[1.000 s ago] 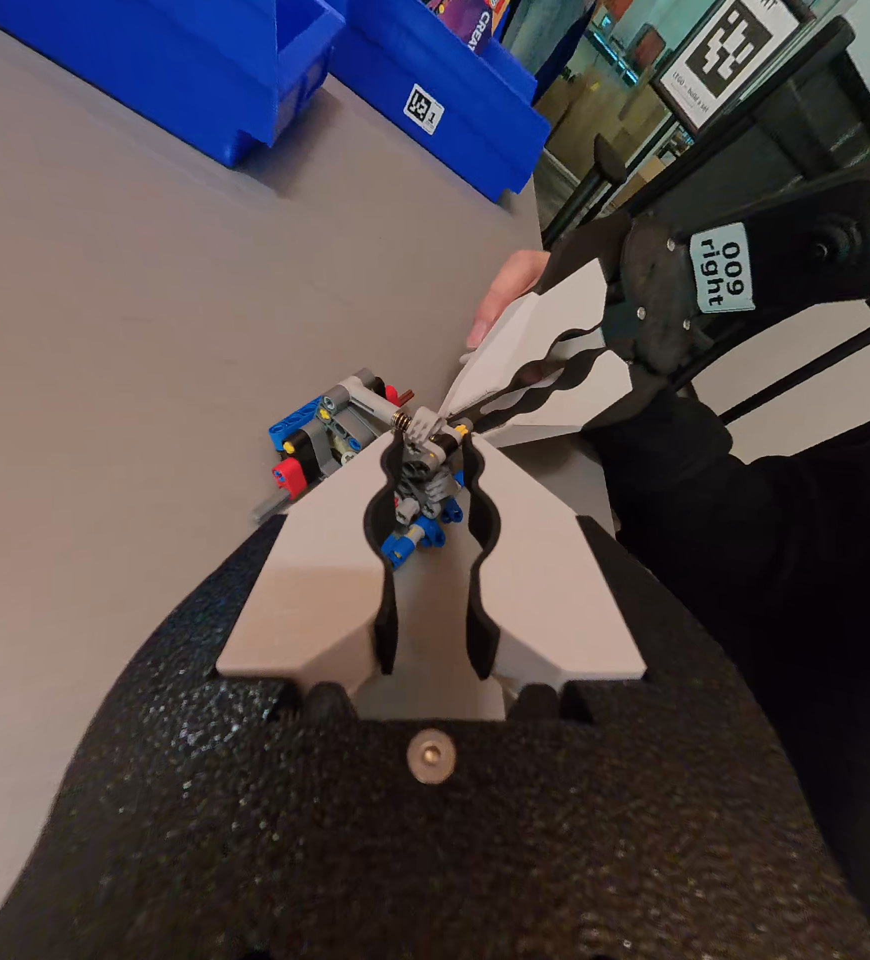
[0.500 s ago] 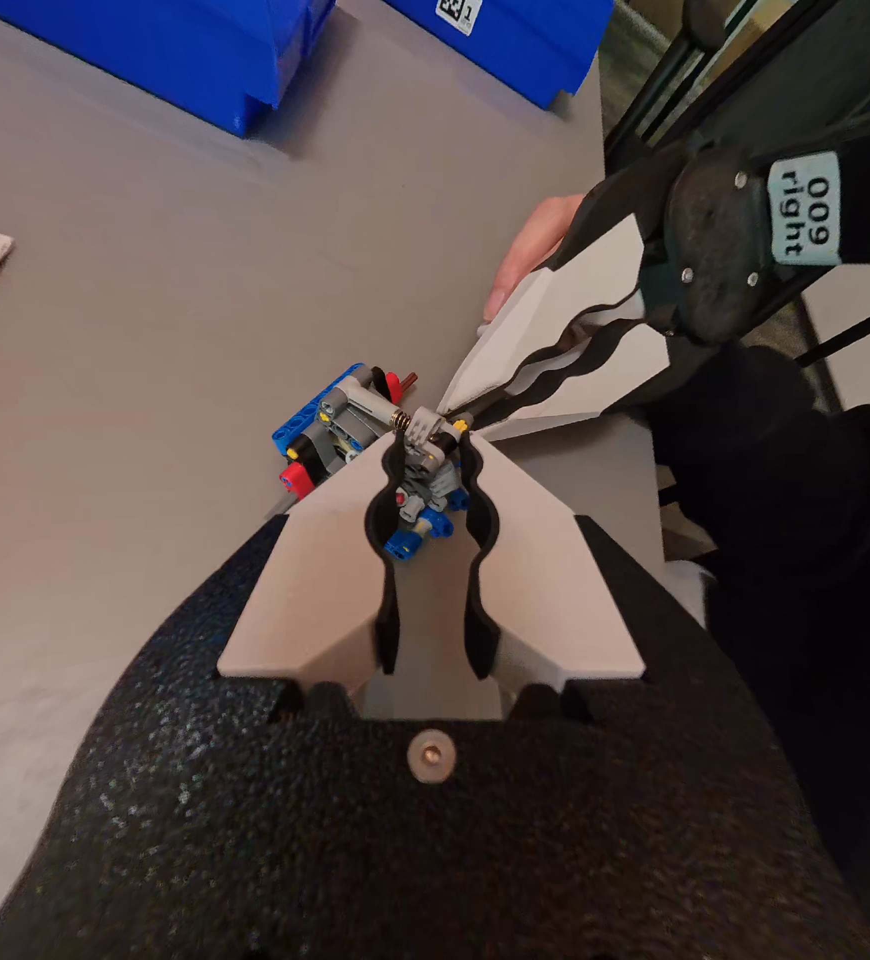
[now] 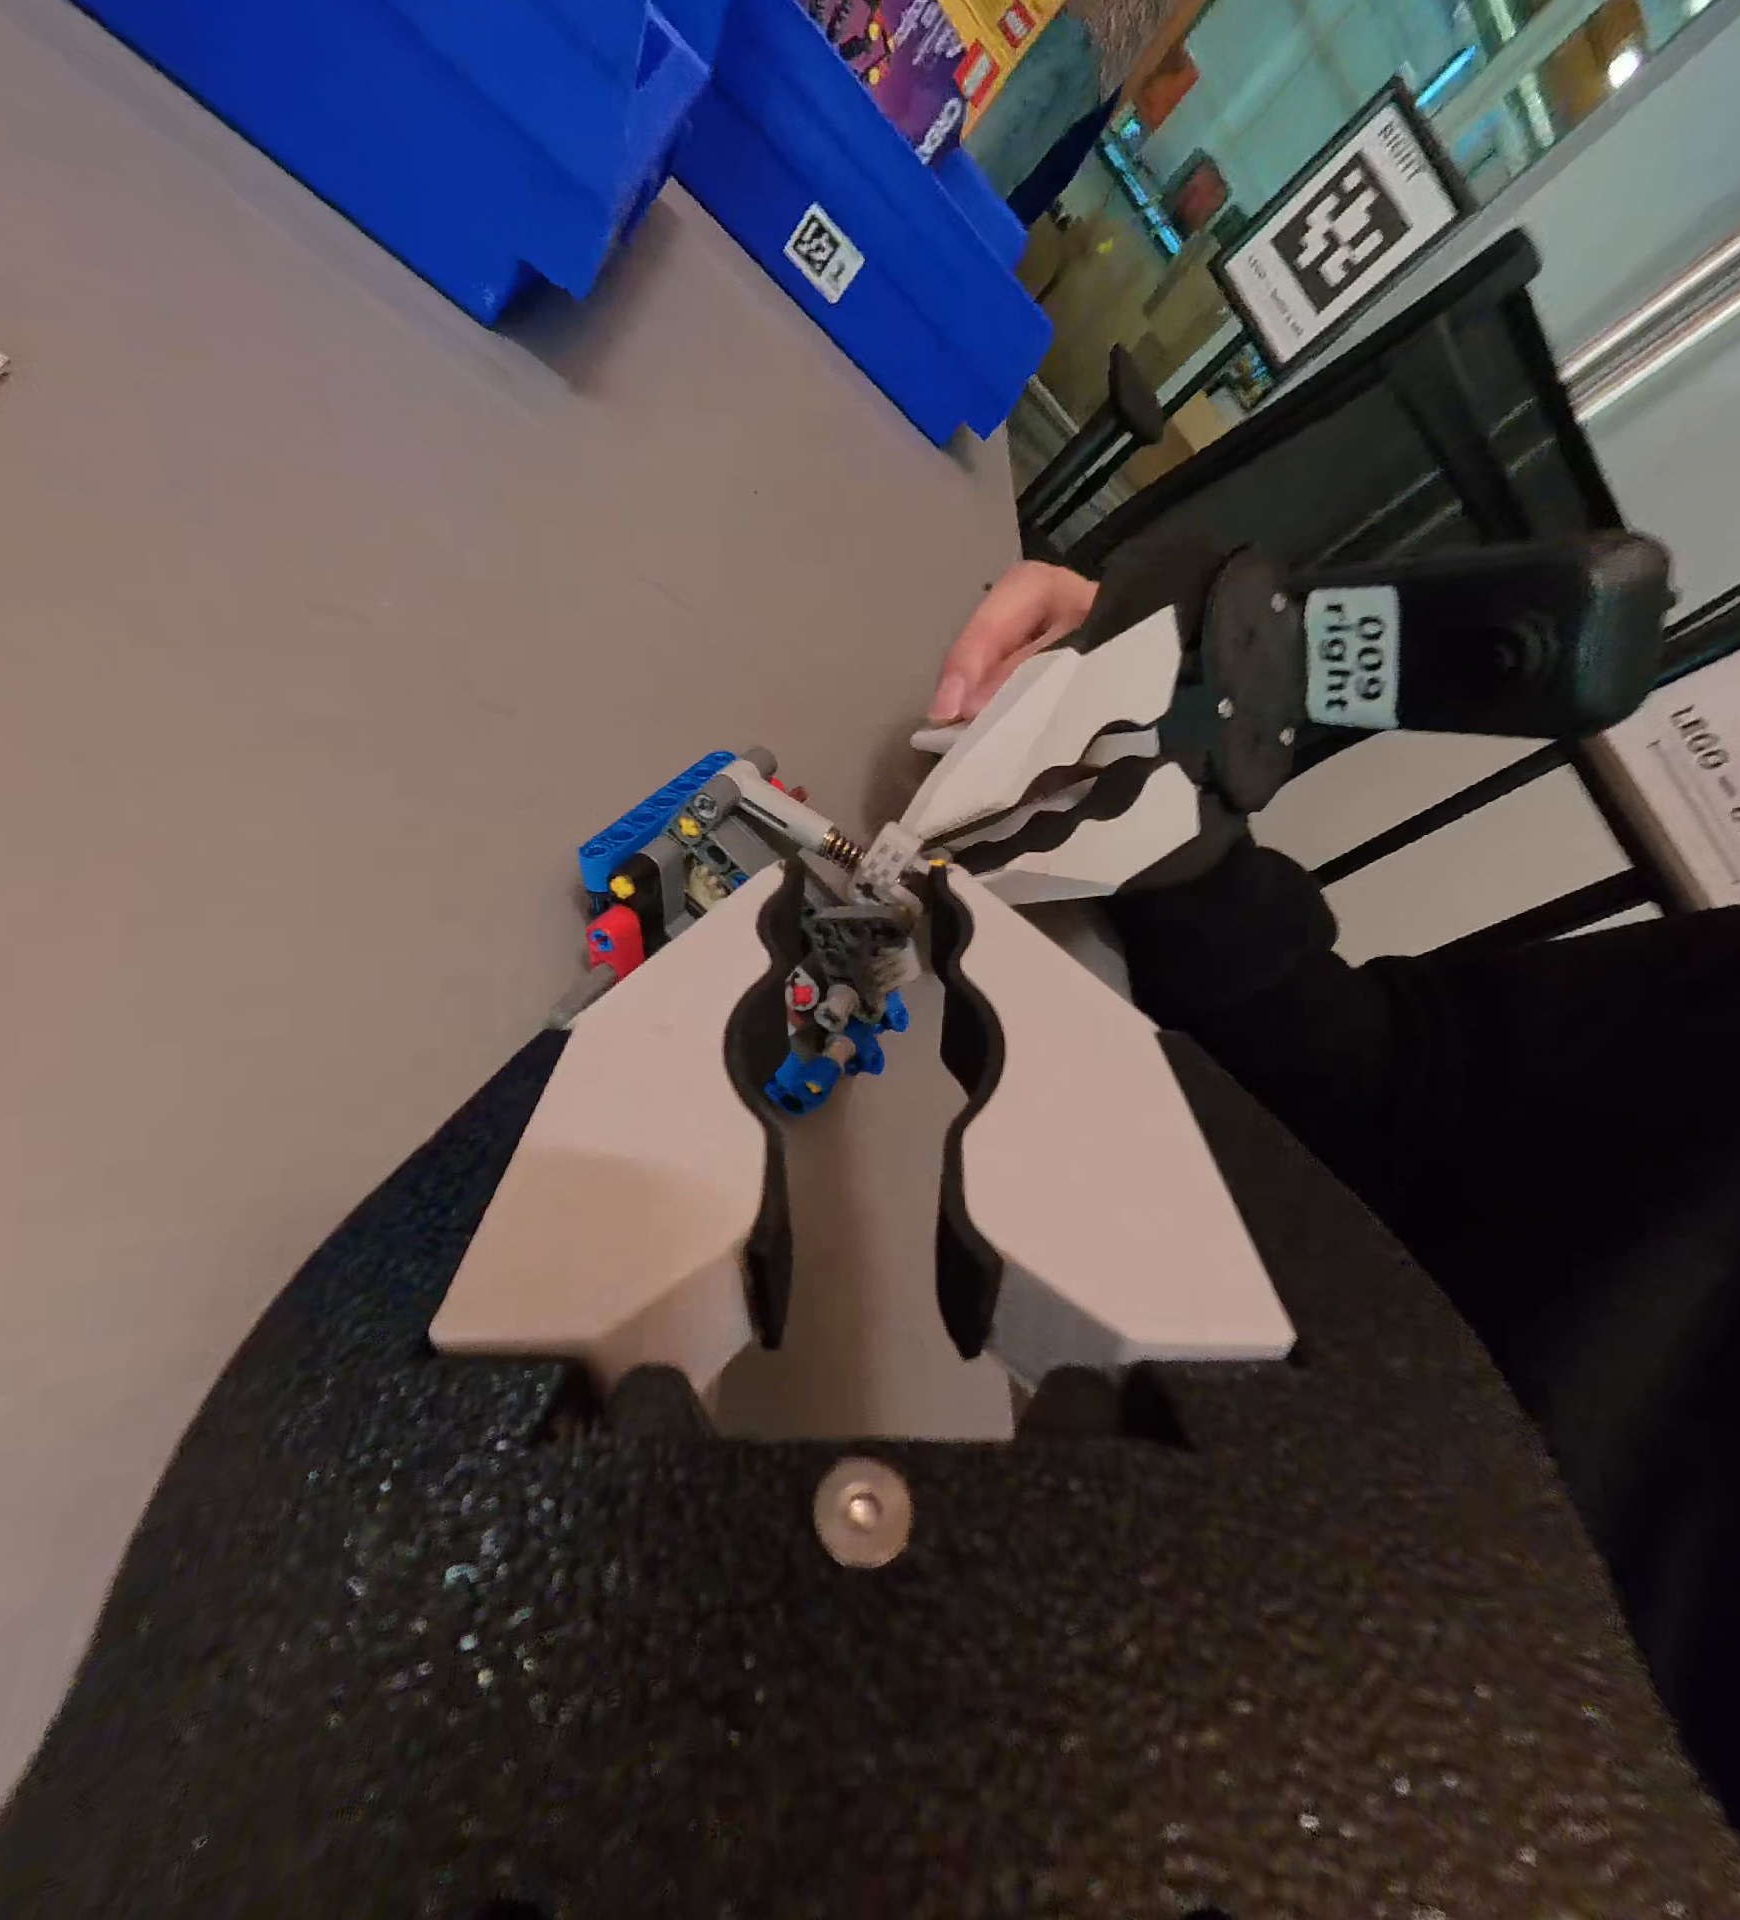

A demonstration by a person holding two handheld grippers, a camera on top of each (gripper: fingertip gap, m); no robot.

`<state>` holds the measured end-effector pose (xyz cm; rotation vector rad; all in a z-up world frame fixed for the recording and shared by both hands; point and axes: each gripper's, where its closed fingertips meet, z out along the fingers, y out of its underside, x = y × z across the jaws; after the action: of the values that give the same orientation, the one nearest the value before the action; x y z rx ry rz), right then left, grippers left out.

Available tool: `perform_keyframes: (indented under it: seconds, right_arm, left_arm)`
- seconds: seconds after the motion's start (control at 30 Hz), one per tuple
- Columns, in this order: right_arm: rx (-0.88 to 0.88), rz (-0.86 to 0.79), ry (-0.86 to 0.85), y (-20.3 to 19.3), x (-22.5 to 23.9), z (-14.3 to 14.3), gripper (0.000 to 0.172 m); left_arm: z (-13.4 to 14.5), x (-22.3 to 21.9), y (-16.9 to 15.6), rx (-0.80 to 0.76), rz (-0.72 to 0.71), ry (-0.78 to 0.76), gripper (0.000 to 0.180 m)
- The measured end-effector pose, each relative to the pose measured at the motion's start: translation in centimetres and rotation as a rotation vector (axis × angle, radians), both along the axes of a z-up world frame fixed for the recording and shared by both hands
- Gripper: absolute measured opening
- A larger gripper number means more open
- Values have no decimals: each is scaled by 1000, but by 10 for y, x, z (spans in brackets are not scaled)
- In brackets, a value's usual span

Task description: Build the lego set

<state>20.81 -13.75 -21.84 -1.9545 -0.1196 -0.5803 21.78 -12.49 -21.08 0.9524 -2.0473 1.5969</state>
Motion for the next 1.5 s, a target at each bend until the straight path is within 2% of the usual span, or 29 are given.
perform_keyframes:
  seconds: [0.1,0.2,0.4,0.63,0.8,1.07,1.2,1.5]
  right_arm:
    - [0,-7,-6,1,1,0,4]
    - [1,-9,-6,1,2,0,4]
    - [4,-14,-9,4,2,1,4]
    - [5,-45,-34,5,7,1,4]
    - [-5,-45,-39,4,7,1,4]
    - [-147,-70,-120,4,8,-2,4]
    - [-107,-77,-109,4,10,-2,4]
    - [-12,-74,-81,4,11,-1,5]
  left_arm:
    - [3,0,0,-23,-28,47,21]
    - [-5,-3,-5,17,-67,68,24]
    - [-7,-7,-12,-8,-127,66,17]
    - [-8,-2,-12,-16,-108,47,16]
    - [-9,-3,-12,47,-106,12,16]
    - [-10,-2,-13,131,-77,-20,15]
    - [-9,0,-13,98,-55,20,15]
    - [-11,0,-13,146,-64,-89,15]
